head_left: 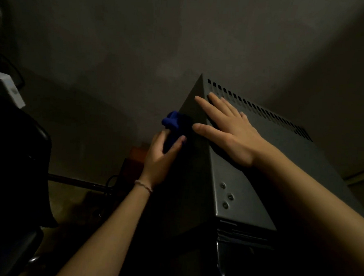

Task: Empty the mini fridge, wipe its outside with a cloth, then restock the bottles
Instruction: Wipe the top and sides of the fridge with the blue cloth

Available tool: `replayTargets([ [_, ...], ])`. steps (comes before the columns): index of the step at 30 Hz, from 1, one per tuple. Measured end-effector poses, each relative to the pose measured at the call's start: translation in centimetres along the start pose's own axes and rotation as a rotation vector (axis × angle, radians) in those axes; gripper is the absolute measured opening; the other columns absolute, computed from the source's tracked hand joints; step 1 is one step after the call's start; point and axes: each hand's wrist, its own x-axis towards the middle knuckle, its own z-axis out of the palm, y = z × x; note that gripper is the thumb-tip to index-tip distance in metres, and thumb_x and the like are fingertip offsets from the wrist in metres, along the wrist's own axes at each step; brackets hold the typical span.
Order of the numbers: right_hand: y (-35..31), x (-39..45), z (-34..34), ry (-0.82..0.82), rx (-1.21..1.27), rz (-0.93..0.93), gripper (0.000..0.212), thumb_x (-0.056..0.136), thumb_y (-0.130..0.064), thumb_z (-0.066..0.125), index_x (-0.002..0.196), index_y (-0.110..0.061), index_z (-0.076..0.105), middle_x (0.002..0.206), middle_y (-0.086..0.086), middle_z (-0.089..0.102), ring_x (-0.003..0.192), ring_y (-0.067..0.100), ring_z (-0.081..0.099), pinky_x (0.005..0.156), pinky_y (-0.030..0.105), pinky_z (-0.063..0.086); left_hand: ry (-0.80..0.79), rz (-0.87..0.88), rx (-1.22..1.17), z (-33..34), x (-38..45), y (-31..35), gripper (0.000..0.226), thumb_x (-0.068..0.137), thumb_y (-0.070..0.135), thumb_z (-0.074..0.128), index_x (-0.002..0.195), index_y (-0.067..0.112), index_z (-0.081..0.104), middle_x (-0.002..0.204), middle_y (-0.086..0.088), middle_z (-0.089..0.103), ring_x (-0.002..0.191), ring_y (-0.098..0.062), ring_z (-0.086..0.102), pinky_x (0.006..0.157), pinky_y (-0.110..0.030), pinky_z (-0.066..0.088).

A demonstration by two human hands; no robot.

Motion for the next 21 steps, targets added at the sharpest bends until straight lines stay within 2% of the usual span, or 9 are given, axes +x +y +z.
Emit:
replayTargets([
  [4, -0.1, -0.1, 0.0, 0.004, 0.009, 0.004, 0.078, 0.081, -0.076, 0.026, 0.154, -0.054, 0.006, 0.166, -0.016, -0.008, 0.152, 0.009, -0.011, 0.120, 0.050, -0.006, -0.004, -0.104, 0.061, -0.4, 3.8, -2.2, 0.031, 0.096, 0.054, 0.049, 0.119, 0.034, 0.052, 0.120, 0.012, 0.045, 0.108, -0.007, 0.051, 0.089, -0.025, 0.039],
  [6, -0.2, -0.1, 0.0, 0.005, 0.008, 0.003, 0.078, 0.081, -0.076, 0.026, 0.154, -0.054, 0.006, 0.166, -0.016, -0.007, 0.153, 0.010, -0.011, 0.121, 0.051, -0.005, 0.002, -0.123, 0.000, -1.0, 4.4, -4.2, 0.034, 0.092, 0.057, 0.055, 0.121, 0.038, 0.058, 0.123, 0.012, 0.053, 0.109, -0.003, 0.055, 0.095, -0.027, 0.043],
  [8, -0.2, -0.1, 0.0, 0.002, 0.002, 0.002, 0.079, 0.081, -0.076, 0.026, 0.154, -0.054, 0.006, 0.166, -0.015, -0.008, 0.153, 0.011, -0.010, 0.122, 0.053, -0.005, 0.036, -0.181, -0.003, -1.5, 4.6, -6.6, 0.050, 0.090, 0.058, 0.060, 0.132, 0.032, 0.057, 0.133, 0.000, 0.058, 0.118, -0.013, 0.058, 0.101, -0.035, 0.047],
  [10, -0.2, -0.1, -0.2, -0.004, 0.000, 0.007, 0.078, 0.081, -0.075, 0.026, 0.153, -0.054, 0.005, 0.166, -0.015, -0.008, 0.153, 0.011, -0.010, 0.122, 0.054, -0.004, 0.050, -0.217, 0.007, -1.8, 3.6, -8.0, 0.039, 0.099, 0.041, 0.056, 0.131, 0.020, 0.059, 0.128, -0.006, 0.061, 0.113, -0.012, 0.060, 0.092, -0.022, 0.048],
  [12, -0.2, -0.1, -0.2, -0.005, -0.001, 0.009, 0.078, 0.081, -0.076, 0.026, 0.153, -0.054, 0.005, 0.166, -0.015, -0.008, 0.153, 0.011, -0.010, 0.122, 0.054, -0.004, 0.058, -0.241, 0.044, -2.5, 1.4, -9.9, 0.027, 0.100, 0.034, 0.054, 0.120, 0.020, 0.064, 0.118, -0.002, 0.064, 0.106, -0.004, 0.060, 0.085, -0.015, 0.045],
  [13, -0.2, 0.0, -0.2, -0.004, -0.002, 0.009, 0.078, 0.081, -0.076, 0.026, 0.153, -0.054, 0.005, 0.166, -0.015, -0.008, 0.153, 0.011, -0.010, 0.122, 0.055, -0.004, 0.060, -0.281, 0.046, -2.8, 0.0, -11.3, 0.029, 0.097, 0.041, 0.056, 0.117, 0.022, 0.065, 0.118, 0.000, 0.064, 0.110, -0.007, 0.060, 0.089, -0.019, 0.044],
  [15, -0.2, 0.0, -0.1, 0.000, 0.000, 0.006, 0.078, 0.081, -0.076, 0.026, 0.153, -0.054, 0.006, 0.166, -0.015, -0.008, 0.153, 0.012, -0.010, 0.122, 0.055, -0.004, 0.097, -0.443, 0.088, -3.6, -3.0, -14.0, 0.053, 0.091, 0.056, 0.058, 0.129, 0.018, 0.059, 0.135, -0.006, 0.055, 0.128, -0.023, 0.052, 0.100, -0.031, 0.041],
  [17, -0.1, 0.0, -0.1, 0.000, 0.007, 0.005, 0.078, 0.081, -0.076, 0.027, 0.153, -0.055, 0.006, 0.166, -0.015, -0.007, 0.153, 0.011, -0.009, 0.121, 0.054, -0.004, 0.124, -0.586, 0.101, -4.0, -6.0, -15.8, 0.060, 0.096, 0.046, 0.054, 0.145, 0.013, 0.043, 0.152, -0.011, 0.037, 0.141, -0.028, 0.036, 0.111, -0.036, 0.033],
  [21, -0.1, 0.0, 0.0, 0.004, 0.005, 0.005, 0.077, 0.081, -0.076, 0.028, 0.152, -0.056, 0.006, 0.167, -0.015, -0.006, 0.153, 0.011, -0.008, 0.121, 0.054, -0.004, 0.131, -0.568, 0.101, -3.5, -10.5, -15.2, 0.061, 0.097, 0.045, 0.052, 0.148, 0.015, 0.040, 0.157, -0.007, 0.031, 0.146, -0.026, 0.026, 0.115, -0.037, 0.025],
])
